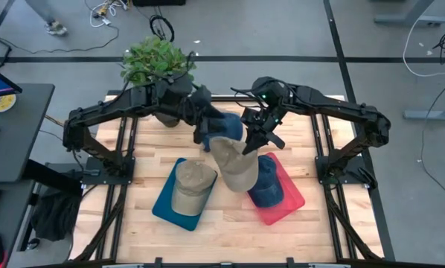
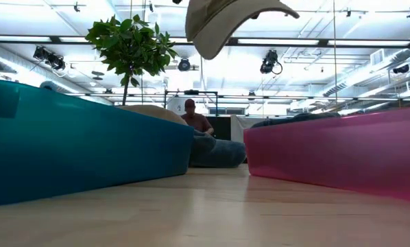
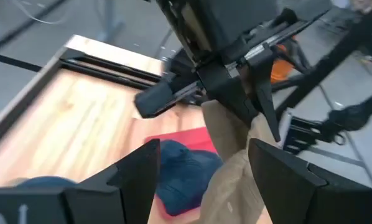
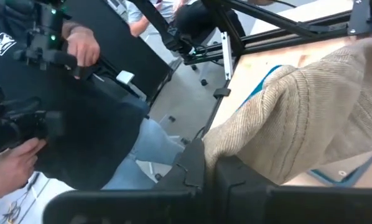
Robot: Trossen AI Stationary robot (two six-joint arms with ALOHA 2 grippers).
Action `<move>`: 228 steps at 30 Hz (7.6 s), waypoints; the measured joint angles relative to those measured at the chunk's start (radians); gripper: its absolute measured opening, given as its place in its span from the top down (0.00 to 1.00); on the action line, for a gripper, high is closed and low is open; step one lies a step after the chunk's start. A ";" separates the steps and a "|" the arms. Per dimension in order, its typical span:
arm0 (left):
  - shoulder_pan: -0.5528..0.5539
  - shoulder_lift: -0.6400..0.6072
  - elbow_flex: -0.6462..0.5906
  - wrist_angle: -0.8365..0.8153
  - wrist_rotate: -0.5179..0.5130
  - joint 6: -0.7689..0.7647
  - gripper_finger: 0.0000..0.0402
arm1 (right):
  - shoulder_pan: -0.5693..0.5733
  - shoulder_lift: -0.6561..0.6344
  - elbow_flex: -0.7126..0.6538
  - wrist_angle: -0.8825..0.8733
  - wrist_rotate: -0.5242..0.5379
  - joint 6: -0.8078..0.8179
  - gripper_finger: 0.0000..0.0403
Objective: Pick & Place hat
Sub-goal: Put the brown cap into the red bin, then put the blue cap into the red bin
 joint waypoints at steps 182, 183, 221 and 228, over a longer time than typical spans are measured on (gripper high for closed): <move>-0.182 -0.140 -0.852 0.057 -0.038 0.477 0.99 | 0.301 0.002 -0.245 0.804 0.537 0.924 0.39; -0.175 -0.132 -0.851 0.063 -0.040 0.477 0.99 | 0.301 0.002 -0.245 0.804 0.537 0.924 0.39; -0.135 -0.253 -0.851 0.090 -0.038 0.314 0.57 | 0.301 0.002 -0.245 0.798 0.529 0.897 0.39; -0.135 -0.372 -0.851 0.090 -0.088 0.268 0.57 | 0.279 0.002 -0.245 0.797 0.528 0.886 0.39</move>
